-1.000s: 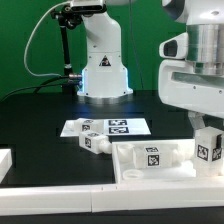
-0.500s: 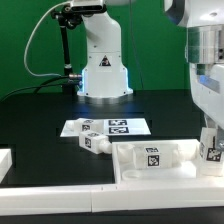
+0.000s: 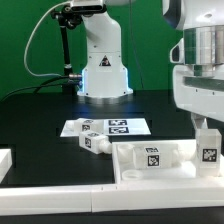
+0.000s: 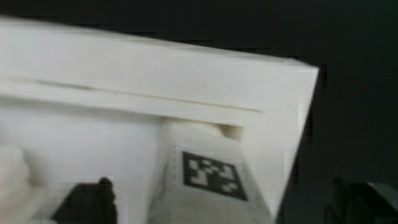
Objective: Assemble one leg
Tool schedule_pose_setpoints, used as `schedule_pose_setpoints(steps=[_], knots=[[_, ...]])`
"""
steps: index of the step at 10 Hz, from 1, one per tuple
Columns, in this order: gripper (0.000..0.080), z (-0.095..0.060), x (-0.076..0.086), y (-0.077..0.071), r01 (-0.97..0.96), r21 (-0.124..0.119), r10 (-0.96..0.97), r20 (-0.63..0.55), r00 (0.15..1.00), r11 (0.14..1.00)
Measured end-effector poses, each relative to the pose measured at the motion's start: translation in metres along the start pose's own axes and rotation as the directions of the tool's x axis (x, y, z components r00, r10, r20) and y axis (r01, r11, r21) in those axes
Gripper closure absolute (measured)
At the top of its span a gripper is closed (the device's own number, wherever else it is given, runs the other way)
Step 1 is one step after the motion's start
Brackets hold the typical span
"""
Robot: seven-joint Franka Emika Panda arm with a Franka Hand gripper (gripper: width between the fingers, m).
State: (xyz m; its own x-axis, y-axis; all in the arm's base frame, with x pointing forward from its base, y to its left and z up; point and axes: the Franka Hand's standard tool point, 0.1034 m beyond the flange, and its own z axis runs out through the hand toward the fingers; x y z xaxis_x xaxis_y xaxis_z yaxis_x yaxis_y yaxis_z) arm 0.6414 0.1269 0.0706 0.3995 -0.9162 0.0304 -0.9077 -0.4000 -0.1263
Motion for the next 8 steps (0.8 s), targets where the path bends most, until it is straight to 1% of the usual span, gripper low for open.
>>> schedule_pose_setpoints(steps=[1,2,5,6,7,8], knots=[[0.0159,0.001,-0.004,0.001,0.066,-0.014,-0.066,0.003,0.998,0.998],[0.0152,0.001,-0.002,0.001,0.102,-0.012,-0.102,0.001,0.995,0.995],[0.015,0.0,0.0,0.002,0.334,-0.017,-0.334,0.0,0.942,0.942],[0.015,-0.001,0.002,0.003,0.555,-0.032,-0.555,-0.001,0.832,0.831],[0.015,0.0,0.004,0.004,0.675,-0.033,-0.675,0.01,0.738,0.737],[0.015,0.0,0.006,0.004,0.705,-0.029,-0.705,0.0,0.709,0.708]])
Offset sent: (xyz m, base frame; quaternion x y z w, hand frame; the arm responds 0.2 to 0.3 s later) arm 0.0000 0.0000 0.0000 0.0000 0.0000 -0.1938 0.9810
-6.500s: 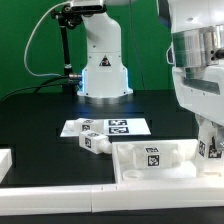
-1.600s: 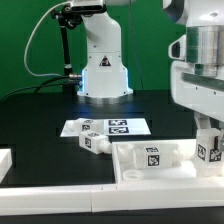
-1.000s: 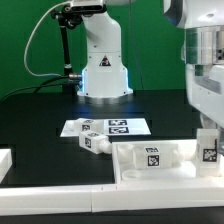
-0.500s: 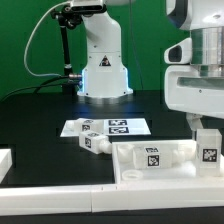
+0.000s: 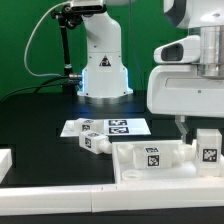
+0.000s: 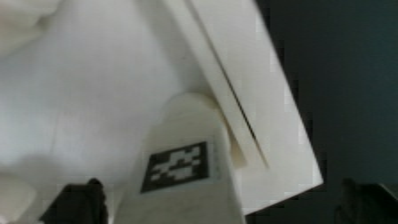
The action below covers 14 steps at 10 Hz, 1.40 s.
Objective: Assemble one leg
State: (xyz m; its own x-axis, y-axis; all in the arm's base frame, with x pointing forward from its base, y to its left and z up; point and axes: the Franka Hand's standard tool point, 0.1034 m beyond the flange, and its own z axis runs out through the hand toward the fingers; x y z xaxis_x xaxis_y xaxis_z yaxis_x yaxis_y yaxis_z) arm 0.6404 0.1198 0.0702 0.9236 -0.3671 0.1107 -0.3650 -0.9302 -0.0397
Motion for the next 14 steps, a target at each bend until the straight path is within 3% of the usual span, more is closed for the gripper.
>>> schedule_pose_setpoints(steps=[1,3,4,5,9,11,14], knots=[[0.015,0.0002,-0.0003,0.0001,-0.027,0.0,0.027,0.0,1.0,1.0],[0.0396,0.0004,-0.0002,0.0005,-0.043,-0.001,0.043,0.0,0.999,0.999],[0.0396,0.0009,-0.0003,0.0018,-0.104,-0.003,0.104,0.002,0.995,0.995],[0.0512,0.001,0.0,0.0029,-0.183,-0.004,0.183,0.002,0.983,0.983],[0.0512,0.0015,0.0001,0.003,-0.48,-0.017,0.481,0.008,0.877,0.877],[0.0512,0.0022,0.0009,0.0039,-0.681,-0.009,0.681,0.013,0.732,0.732],[0.0512,0.0024,0.0001,0.0017,-0.924,-0.007,0.923,0.031,0.383,0.383]])
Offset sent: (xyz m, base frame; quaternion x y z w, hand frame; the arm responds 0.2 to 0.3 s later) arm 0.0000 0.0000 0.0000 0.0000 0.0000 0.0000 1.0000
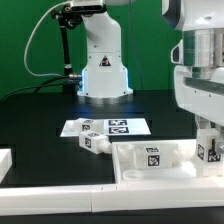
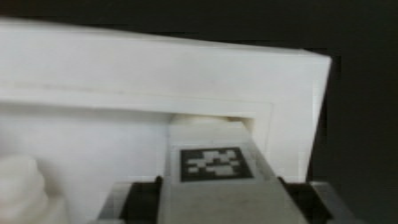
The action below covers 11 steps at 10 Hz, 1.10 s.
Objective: Assemble one leg
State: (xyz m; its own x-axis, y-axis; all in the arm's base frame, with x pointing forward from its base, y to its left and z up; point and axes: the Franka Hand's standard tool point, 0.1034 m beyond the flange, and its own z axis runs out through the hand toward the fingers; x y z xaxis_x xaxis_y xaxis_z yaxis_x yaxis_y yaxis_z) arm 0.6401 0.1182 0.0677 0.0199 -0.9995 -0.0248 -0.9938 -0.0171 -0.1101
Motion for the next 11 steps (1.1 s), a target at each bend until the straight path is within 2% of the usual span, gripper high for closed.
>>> schedule_pose_setpoints(steps=[1,3,5,6,7,8,9,10,11], knots=[[0.0512,0.0,0.0,0.0,-0.216,0.023,0.216,0.031,0.976,0.976],[0.0512,0.0,0.004,-0.001,-0.359,0.018,0.358,0.046,0.933,0.933],[0.0512,0.0,0.005,-0.001,-0.4,0.017,0.399,0.048,0.916,0.916],[0.0412,0.001,0.005,0.0,-0.399,0.017,0.397,0.046,0.916,0.917],[0.0412,0.001,0.005,0.0,-0.384,0.017,0.383,0.046,0.923,0.923],[0.0273,0.001,0.005,0.0,-0.34,0.019,0.339,0.044,0.94,0.94],[0.0189,0.002,0.004,0.003,-0.214,0.007,0.214,0.041,0.976,0.977],[0.0189,-0.001,0.003,0.002,-0.129,0.011,0.128,0.044,0.991,0.992],[0.0158,-0.014,0.001,-0.001,-0.029,0.021,0.028,0.056,0.998,0.999]])
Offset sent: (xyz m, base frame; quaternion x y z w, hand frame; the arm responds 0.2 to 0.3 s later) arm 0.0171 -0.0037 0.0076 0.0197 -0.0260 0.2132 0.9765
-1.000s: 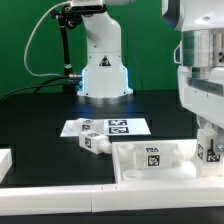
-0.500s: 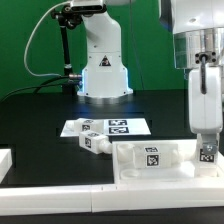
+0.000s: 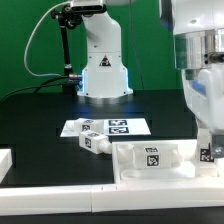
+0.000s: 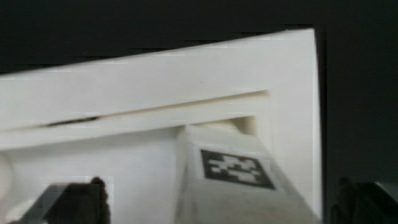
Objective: Assemble one leg
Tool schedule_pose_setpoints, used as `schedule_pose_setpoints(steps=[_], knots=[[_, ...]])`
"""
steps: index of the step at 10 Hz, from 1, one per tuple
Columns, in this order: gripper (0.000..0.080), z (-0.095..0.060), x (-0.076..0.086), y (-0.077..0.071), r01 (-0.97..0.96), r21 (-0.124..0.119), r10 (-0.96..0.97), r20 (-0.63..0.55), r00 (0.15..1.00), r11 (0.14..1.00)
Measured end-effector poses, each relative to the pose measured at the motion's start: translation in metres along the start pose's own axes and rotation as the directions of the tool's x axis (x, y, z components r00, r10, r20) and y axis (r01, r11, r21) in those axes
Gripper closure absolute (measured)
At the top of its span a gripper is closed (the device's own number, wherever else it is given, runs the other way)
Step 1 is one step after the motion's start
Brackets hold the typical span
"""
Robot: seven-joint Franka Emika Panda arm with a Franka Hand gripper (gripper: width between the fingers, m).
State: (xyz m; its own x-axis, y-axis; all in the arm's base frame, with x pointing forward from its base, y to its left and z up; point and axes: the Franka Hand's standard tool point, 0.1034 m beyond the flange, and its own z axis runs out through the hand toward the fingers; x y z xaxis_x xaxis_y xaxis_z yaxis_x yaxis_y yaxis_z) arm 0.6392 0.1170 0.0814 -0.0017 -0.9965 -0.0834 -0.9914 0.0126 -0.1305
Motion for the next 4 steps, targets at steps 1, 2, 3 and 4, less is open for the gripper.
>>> schedule_pose_setpoints(steps=[1,2,3,4], knots=[[0.0152,-0.019,-0.004,-0.004,-0.003,0.017,0.003,0.016,1.0,1.0],[0.0152,-0.034,-0.003,-0.009,-0.009,0.037,0.008,0.026,1.0,0.999],[0.0151,-0.043,-0.001,-0.014,-0.015,0.051,0.014,0.03,0.999,0.999],[0.0151,-0.042,0.0,-0.014,-0.015,0.053,0.013,0.029,0.999,0.999]])
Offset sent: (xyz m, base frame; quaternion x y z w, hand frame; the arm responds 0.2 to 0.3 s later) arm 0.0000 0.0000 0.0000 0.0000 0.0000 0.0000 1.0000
